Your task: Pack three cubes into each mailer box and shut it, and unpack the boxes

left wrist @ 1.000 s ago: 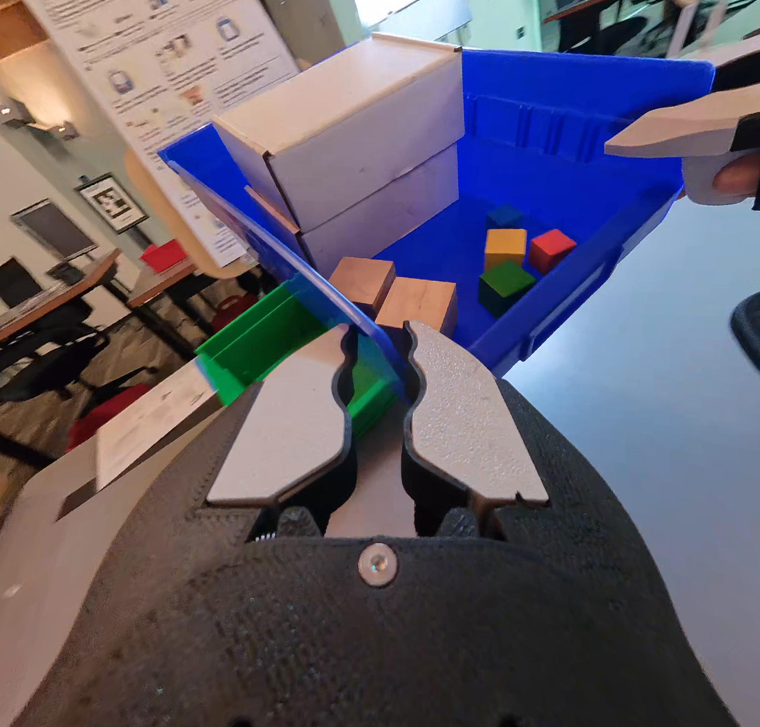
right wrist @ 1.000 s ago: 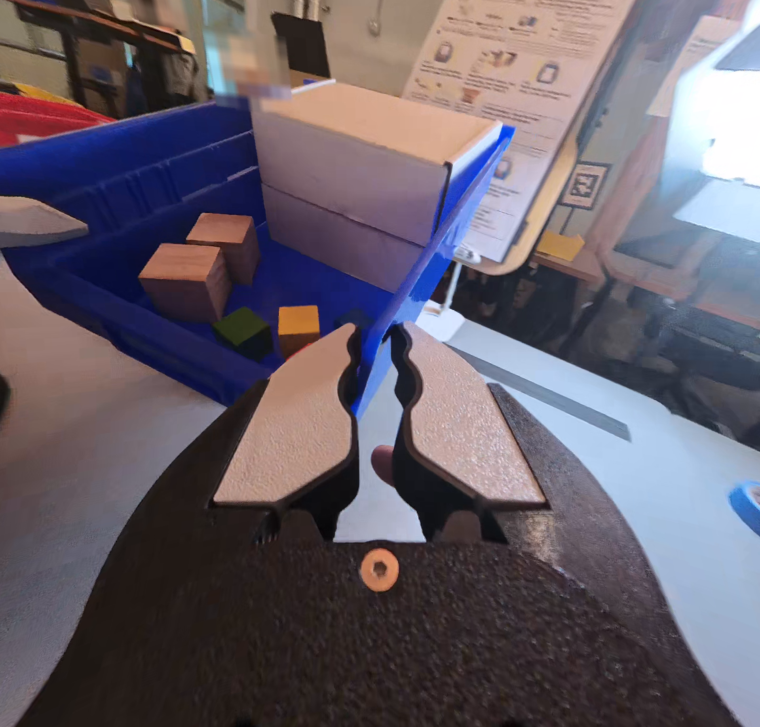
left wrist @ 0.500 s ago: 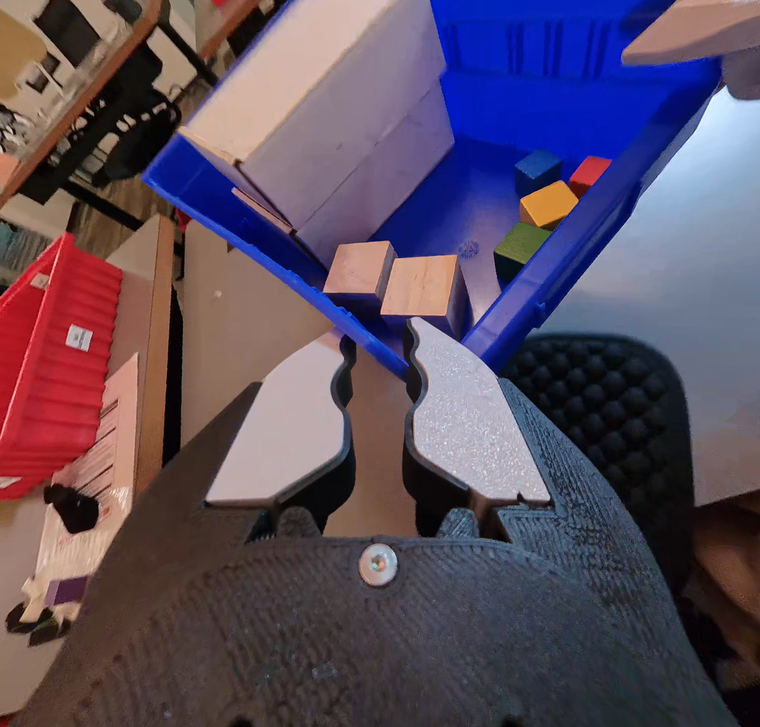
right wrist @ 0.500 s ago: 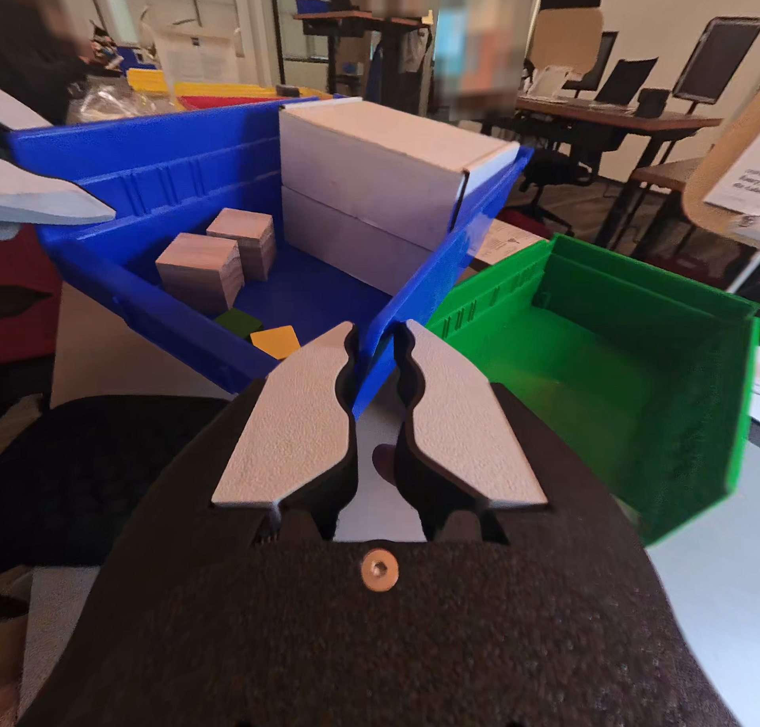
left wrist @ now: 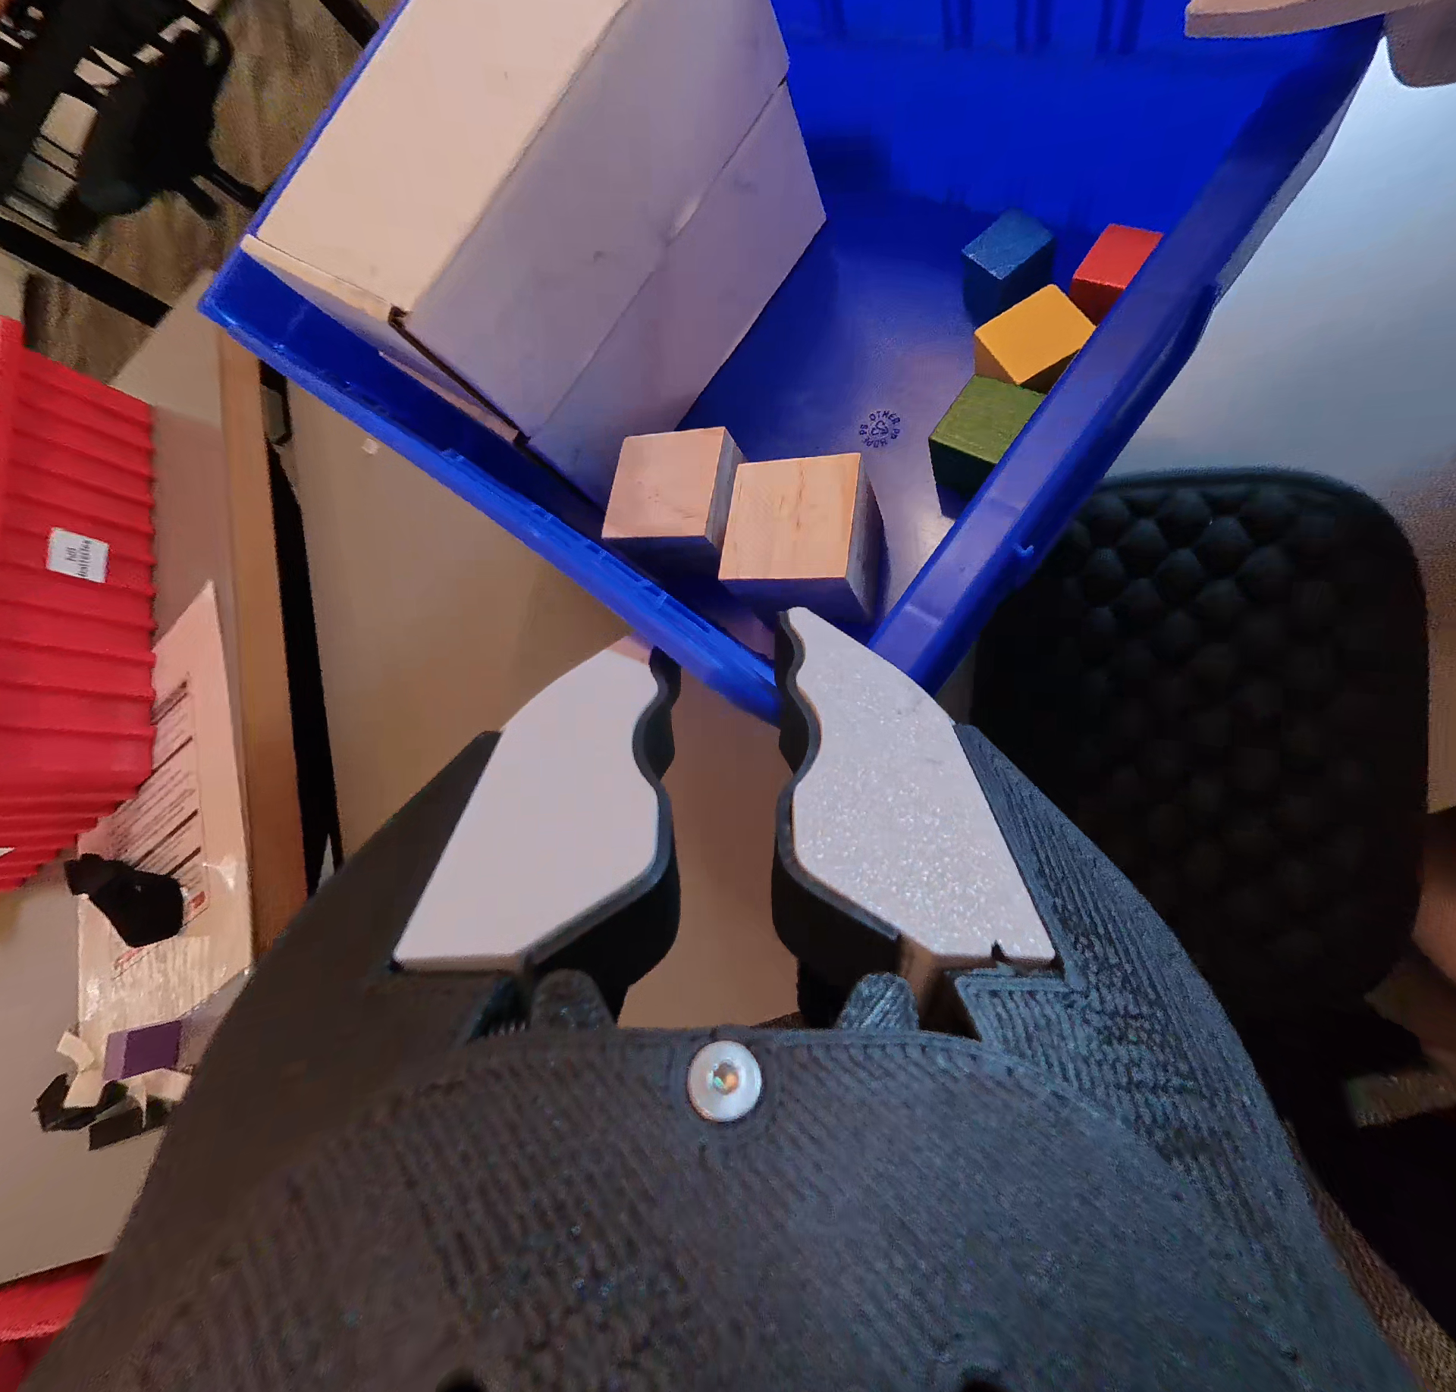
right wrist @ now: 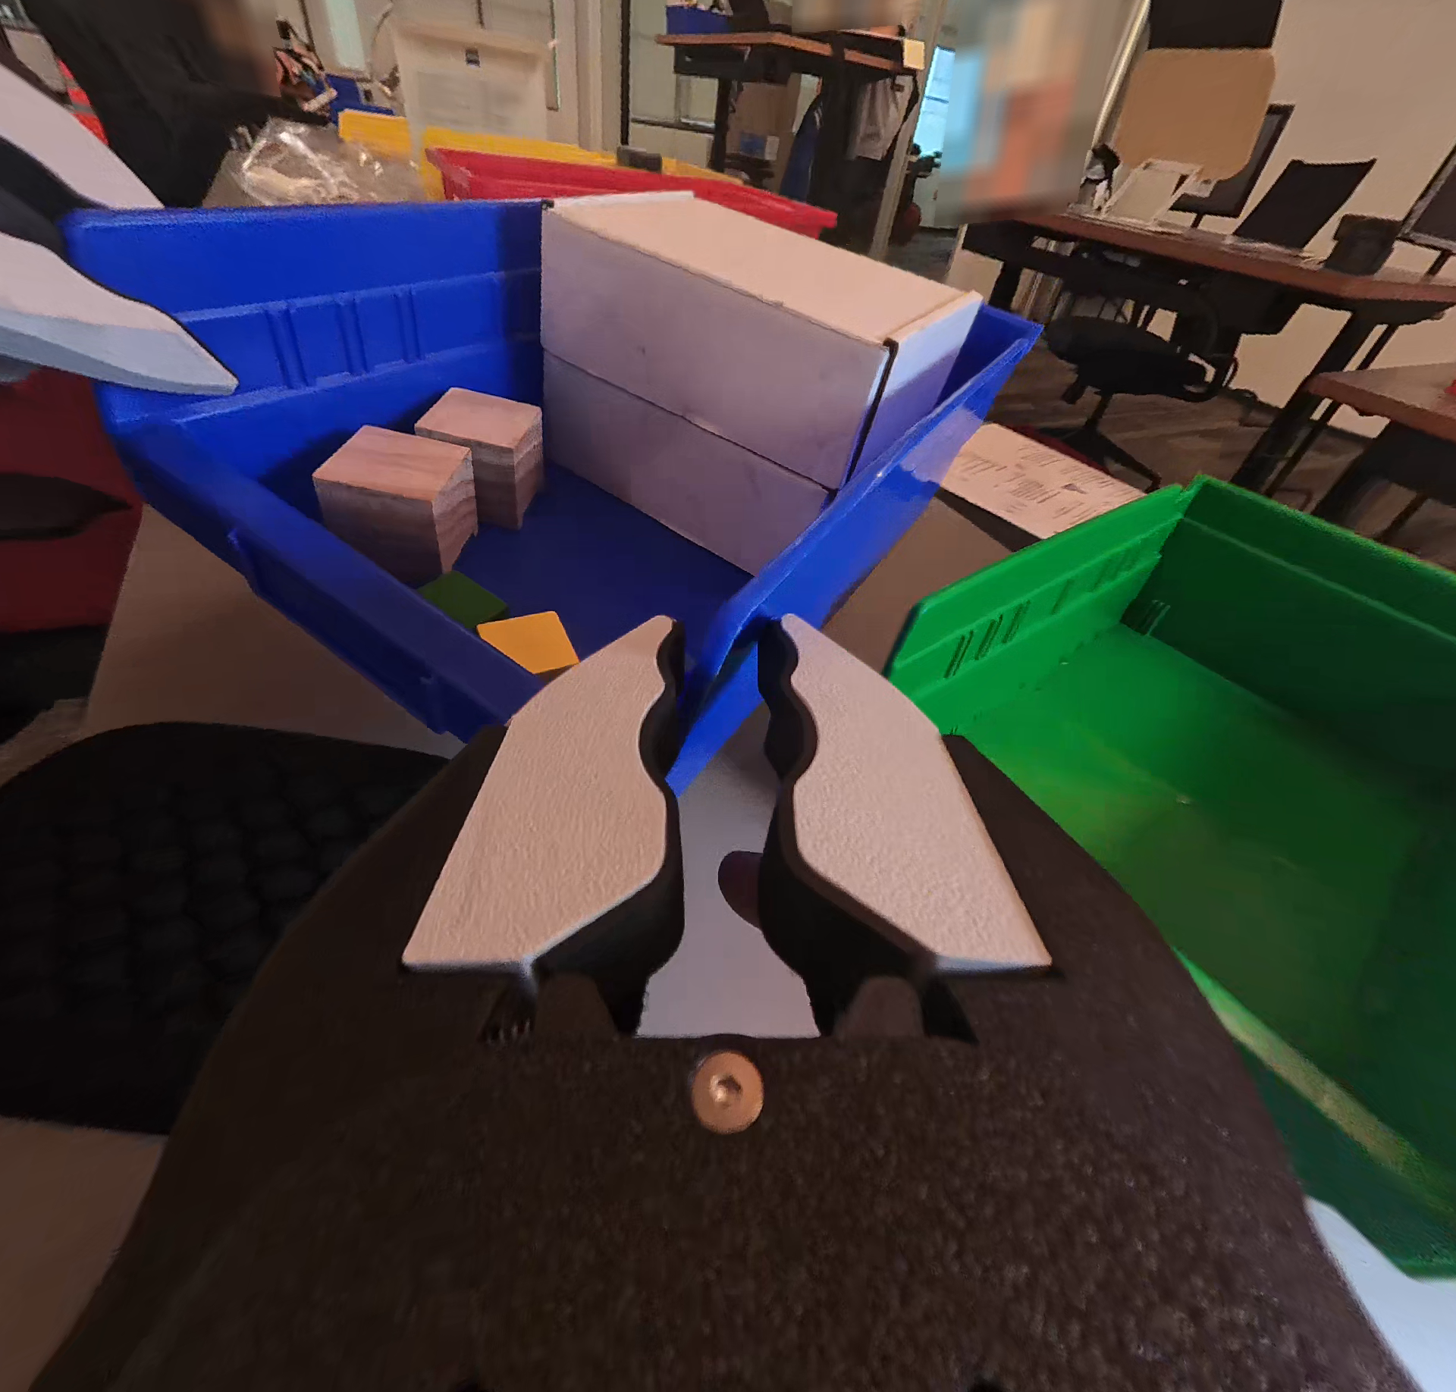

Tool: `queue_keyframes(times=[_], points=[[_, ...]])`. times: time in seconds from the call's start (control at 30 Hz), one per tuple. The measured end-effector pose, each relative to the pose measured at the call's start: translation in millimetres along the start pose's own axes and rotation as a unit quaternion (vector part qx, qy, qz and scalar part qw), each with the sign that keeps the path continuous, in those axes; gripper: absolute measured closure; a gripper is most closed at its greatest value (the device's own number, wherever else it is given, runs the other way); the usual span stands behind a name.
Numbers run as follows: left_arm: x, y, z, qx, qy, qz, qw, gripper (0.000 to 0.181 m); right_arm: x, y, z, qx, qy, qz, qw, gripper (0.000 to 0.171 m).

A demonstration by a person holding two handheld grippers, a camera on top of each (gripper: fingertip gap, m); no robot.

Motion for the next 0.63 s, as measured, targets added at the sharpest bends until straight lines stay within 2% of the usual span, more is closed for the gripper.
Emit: queue_keyframes(times=[0.17, 0.23, 0.37, 0.43, 0.5, 0.57, 0.63], points=[[61.9, 8.4, 36.4, -0.014, -0.071, 0.069, 0.995, 0.158, 24.6, -0.1, 51.8, -0.015, -0.081, 0.01, 0.997, 0.153], [86.6, 8.2, 33.1, -0.027, -0.053, 0.045, 0.997, 0.157, 27.7, 11.3, 59.9, -0.046, -0.076, 0.051, 0.995, 0.153], [111.1, -3.9, 18.5, -0.075, -0.005, 0.019, 0.997, 0.159, 24.4, 23.6, 63.0, -0.016, -0.096, 0.051, 0.994, 0.149], [113.0, -9.0, 12.7, -0.073, 0.014, -0.005, 0.997, 0.144, 16.9, 27.4, 61.8, -0.031, -0.104, 0.055, 0.993, 0.138], [102.1, -16.4, 3.8, -0.062, 0.045, -0.03, 0.997, 0.138, 3.6, 33.1, 52.8, -0.038, -0.104, 0.048, 0.993, 0.131], [87.7, -17.6, -6.2, -0.047, 0.074, -0.026, 0.996, 0.136, -11.1, 44.4, 43.6, -0.036, -0.13, 0.026, 0.991, 0.12], [78.7, -11.4, -16.8, -0.028, 0.093, -0.014, 0.995, 0.126, -28.9, 56.0, 39.8, -0.04, -0.17, -0.008, 0.985, 0.115]])
Point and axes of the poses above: each gripper's, where its closed fingertips meet, x out along the fingers, z out of its underside, y = z × x across the jaws, the point moved 4 cm from there along -x, back along the fingers, and after that the axes turned 1 degree about -x, right-handed, at the moved point
